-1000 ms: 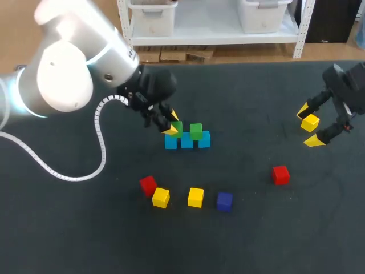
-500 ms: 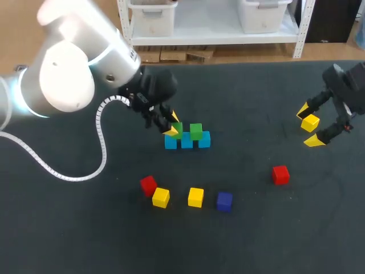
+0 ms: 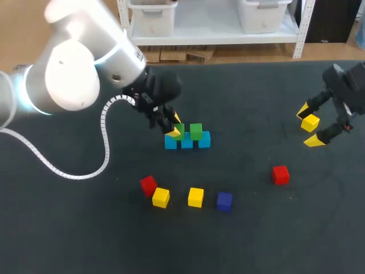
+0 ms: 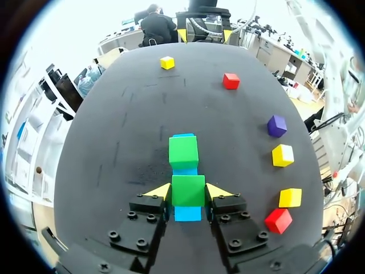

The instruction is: Place the blue cubes, place green cubes on the blue cubes, place the yellow cubes on the green cubes, then place the red cubes on the yellow cubes, and place purple cube on the red cubes.

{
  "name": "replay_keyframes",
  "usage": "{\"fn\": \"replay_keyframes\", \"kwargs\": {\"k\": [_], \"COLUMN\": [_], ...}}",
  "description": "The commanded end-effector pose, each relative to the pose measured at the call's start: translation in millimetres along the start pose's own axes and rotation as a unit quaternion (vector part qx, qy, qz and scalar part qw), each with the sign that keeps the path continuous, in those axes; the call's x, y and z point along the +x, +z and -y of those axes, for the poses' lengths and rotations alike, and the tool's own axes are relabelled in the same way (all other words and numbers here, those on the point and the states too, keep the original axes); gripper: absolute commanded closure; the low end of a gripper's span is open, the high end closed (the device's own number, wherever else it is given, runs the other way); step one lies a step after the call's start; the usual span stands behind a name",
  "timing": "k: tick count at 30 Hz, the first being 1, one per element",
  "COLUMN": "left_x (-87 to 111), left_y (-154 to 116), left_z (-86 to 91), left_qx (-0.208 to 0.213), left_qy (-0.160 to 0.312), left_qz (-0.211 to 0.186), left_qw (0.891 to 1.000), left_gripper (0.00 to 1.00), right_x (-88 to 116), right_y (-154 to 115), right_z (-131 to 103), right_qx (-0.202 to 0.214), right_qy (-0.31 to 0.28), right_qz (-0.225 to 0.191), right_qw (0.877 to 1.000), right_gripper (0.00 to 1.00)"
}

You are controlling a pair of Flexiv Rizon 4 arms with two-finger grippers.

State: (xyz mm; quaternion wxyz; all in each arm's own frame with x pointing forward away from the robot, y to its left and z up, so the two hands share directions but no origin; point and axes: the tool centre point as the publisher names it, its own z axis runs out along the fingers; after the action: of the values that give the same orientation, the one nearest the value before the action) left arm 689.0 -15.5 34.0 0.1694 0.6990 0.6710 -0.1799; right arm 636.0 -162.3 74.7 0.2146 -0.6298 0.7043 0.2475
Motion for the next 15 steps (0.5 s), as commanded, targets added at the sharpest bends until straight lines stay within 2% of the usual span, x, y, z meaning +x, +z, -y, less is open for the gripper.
{"fn": "replay_keyframes", "kwargs": {"k": [1,15], "left_x": [-2.0,4.1], "left_y": [1.7,-2.4], "left_z": [-2.9,-3.3], "left_qx": [0.002,-0.008], "left_qy": [-0.004,-0.015], "left_qz": [-0.006,-0.015], "left_qw": [1.0,1.0], "left_gripper": [1.0,1.0], "right_x": [0.4,0.4], "right_y": [-0.1,-0.1], "right_z": [-0.5,-0.5], "right_qx": [0.0,0.0], "right_qy": [0.0,0.0], "right_qz": [0.001,0.001], "right_qw": [1.0,1.0], "right_gripper": [0.0,0.0]}}
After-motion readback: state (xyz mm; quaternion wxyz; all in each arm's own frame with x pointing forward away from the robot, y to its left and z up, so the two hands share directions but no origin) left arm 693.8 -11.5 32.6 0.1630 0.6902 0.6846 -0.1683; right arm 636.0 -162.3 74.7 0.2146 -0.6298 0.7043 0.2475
